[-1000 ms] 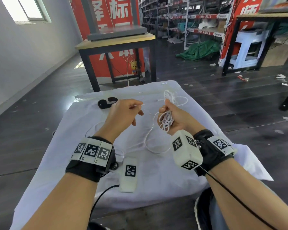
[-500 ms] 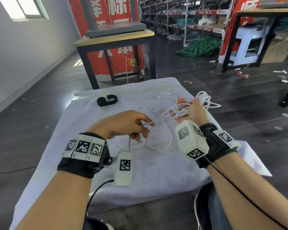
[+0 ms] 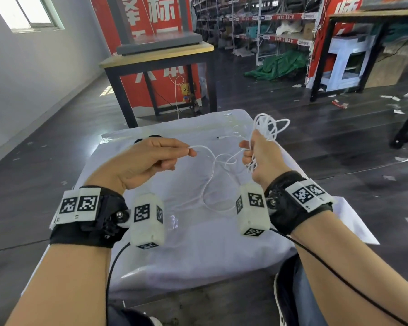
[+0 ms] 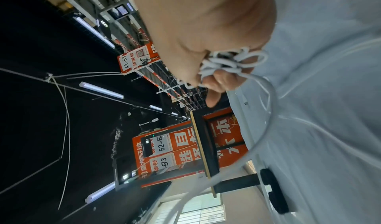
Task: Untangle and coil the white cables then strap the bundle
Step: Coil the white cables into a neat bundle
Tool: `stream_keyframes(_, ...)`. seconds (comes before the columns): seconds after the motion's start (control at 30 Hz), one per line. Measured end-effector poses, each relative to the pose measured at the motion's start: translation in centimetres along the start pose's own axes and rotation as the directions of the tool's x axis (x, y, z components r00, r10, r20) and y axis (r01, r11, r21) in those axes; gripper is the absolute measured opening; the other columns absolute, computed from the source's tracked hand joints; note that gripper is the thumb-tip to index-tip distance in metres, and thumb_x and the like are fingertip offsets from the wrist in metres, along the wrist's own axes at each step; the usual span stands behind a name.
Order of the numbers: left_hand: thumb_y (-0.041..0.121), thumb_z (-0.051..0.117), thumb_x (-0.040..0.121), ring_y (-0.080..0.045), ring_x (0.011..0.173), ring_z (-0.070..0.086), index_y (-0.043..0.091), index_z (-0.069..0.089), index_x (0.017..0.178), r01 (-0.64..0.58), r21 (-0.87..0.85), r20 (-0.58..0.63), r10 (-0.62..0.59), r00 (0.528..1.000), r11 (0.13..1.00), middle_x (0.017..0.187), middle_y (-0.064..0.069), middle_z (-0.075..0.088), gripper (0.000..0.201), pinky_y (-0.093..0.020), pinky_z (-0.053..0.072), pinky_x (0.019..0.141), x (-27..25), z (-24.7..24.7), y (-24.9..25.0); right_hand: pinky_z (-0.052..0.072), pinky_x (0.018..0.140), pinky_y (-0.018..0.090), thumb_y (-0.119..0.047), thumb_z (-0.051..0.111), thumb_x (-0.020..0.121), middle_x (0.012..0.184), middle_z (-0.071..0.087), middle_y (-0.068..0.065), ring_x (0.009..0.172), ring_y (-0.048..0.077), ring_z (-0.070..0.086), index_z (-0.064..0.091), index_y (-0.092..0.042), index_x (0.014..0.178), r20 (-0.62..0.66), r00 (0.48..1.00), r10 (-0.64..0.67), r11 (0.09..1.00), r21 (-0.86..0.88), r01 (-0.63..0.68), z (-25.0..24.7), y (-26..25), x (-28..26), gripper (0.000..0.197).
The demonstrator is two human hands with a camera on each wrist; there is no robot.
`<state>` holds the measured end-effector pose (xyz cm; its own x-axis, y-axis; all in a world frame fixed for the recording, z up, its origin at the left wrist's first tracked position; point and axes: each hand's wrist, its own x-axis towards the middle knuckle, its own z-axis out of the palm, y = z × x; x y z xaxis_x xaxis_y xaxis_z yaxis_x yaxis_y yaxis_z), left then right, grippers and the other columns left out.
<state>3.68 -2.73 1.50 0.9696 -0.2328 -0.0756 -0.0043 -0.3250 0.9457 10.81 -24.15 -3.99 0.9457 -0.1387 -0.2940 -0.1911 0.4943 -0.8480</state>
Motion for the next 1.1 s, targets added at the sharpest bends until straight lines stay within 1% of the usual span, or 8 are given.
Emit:
stream_keyframes(0.17, 0.021, 0.063, 0.077, -0.009, 0.043, 0.023, 0.010, 0.078, 0.089, 0.024, -0.004, 0.083, -0.024, 0.996, 1.000, 0.046, 0.003, 0.031, 0.022, -0.024, 0.019, 0.051, -0.4, 0.4, 0.5, 0.026, 0.034, 0.014, -0.031, 0.048, 0.099, 0.068, 0.058, 0.008, 0.042, 0.007, 0.036, 0.051, -0.006, 0.081, 0.226, 0.966, 0.126, 0.974, -0.215, -0.077, 0.3, 0.6, -1.2, 0.031)
stream_keyframes(0.33, 0.025, 0.061, 0.091, -0.010, 0.047, 0.018, 0.016, 0.077, 0.094, -0.017, -0.071, -0.164, 0.005, 0.986, 0.997, 0.052, 0.005, 0.030, 0.019, -0.026, 0.012, 0.050, 1.3, 1.1, -0.4, 0.030, 0.034, 0.015, -0.041, 0.054, 0.095, 0.071, 0.065, 0.008, 0.041, 0.006, 0.038, 0.058, -0.005, 0.086, 0.426, 0.852, 0.304, 0.831, -0.555, -0.019, 1.0, 1.4, -3.0, 0.037)
stream_keyframes(0.43, 0.025, 0.061, 0.092, -0.010, 0.048, 0.019, 0.019, 0.078, 0.091, -0.067, -0.080, -0.268, 0.043, 0.963, 0.995, 0.055, 0.004, 0.028, 0.018, -0.023, 0.014, 0.049, 2.1, 1.7, -0.8, 0.033, 0.043, 0.018, -0.064, 0.049, 0.087, 0.063, 0.065, 0.002, 0.047, 0.009, 0.041, 0.060, -0.007, 0.089, 0.429, 0.840, 0.332, 0.718, -0.693, 0.070, 1.5, 1.7, -3.8, 0.058)
stream_keyframes(0.53, 0.028, 0.062, 0.092, -0.007, 0.044, 0.022, 0.019, 0.077, 0.093, -0.082, -0.012, -0.341, 0.073, 0.937, 0.997, 0.052, 0.006, 0.030, 0.017, -0.016, 0.022, 0.045, 2.6, 2.1, -1.1, 0.033, 0.039, 0.017, -0.076, 0.032, 0.084, 0.062, 0.061, 0.004, 0.042, 0.009, 0.043, 0.061, -0.005, 0.090, 0.450, 0.800, 0.398, 0.716, -0.697, 0.036, 1.5, 2.1, -3.8, 0.076)
stream_keyframes(0.6, 0.026, 0.062, 0.092, -0.002, 0.036, 0.035, 0.019, 0.076, 0.093, -0.073, 0.076, -0.411, 0.098, 0.906, 0.994, 0.045, 0.017, 0.044, 0.016, -0.009, 0.027, 0.043, 2.9, 2.3, -1.5, 0.033, 0.035, 0.016, -0.079, 0.021, 0.084, 0.064, 0.061, 0.008, 0.039, 0.009, 0.043, 0.062, -0.003, 0.088, 0.457, 0.770, 0.446, 0.747, -0.663, -0.039, 1.5, 2.2, -3.6, 0.086)
stream_keyframes(0.67, 0.026, 0.064, 0.091, 0.007, 0.042, 0.048, 0.019, 0.077, 0.094, -0.064, 0.172, -0.475, 0.140, 0.869, 0.983, 0.062, 0.019, 0.064, 0.015, -0.004, 0.031, 0.044, 3.3, 2.2, -2.0, 0.032, 0.034, 0.016, -0.080, 0.019, 0.083, 0.064, 0.060, 0.009, 0.038, 0.010, 0.042, 0.062, -0.002, 0.085, 0.474, 0.743, 0.473, 0.759, -0.648, -0.070, 1.5, 2.1, -3.5, 0.089)
stream_keyframes(0.87, 0.026, 0.069, 0.087, 0.015, 0.061, 0.056, 0.023, 0.077, 0.092, -0.031, 0.246, -0.512, 0.157, 0.845, 0.969, 0.084, 0.018, 0.070, 0.011, -0.008, 0.041, 0.051, 3.9, 1.5, -3.1, 0.034, 0.041, 0.014, -0.055, 0.057, 0.087, 0.058, 0.057, -0.003, 0.044, 0.005, 0.041, 0.062, -0.009, 0.087, 0.519, 0.718, 0.464, 0.669, -0.736, 0.100, 1.4, 2.5, -3.5, 0.046)
stream_keyframes(1.1, 0.020, 0.066, 0.089, 0.005, 0.057, 0.055, 0.019, 0.074, 0.092, -0.080, 0.233, -0.547, 0.198, 0.813, 0.969, 0.085, 0.012, 0.070, 0.009, -0.011, 0.042, 0.057, 3.9, 0.4, -3.9, 0.030, 0.039, 0.016, -0.035, 0.051, 0.097, 0.047, 0.037, -0.006, 0.040, 0.007, 0.030, 0.051, -0.010, 0.078, 0.581, 0.673, 0.458, 0.784, -0.621, 0.002, 1.2, 2.3, -3.3, 0.031)
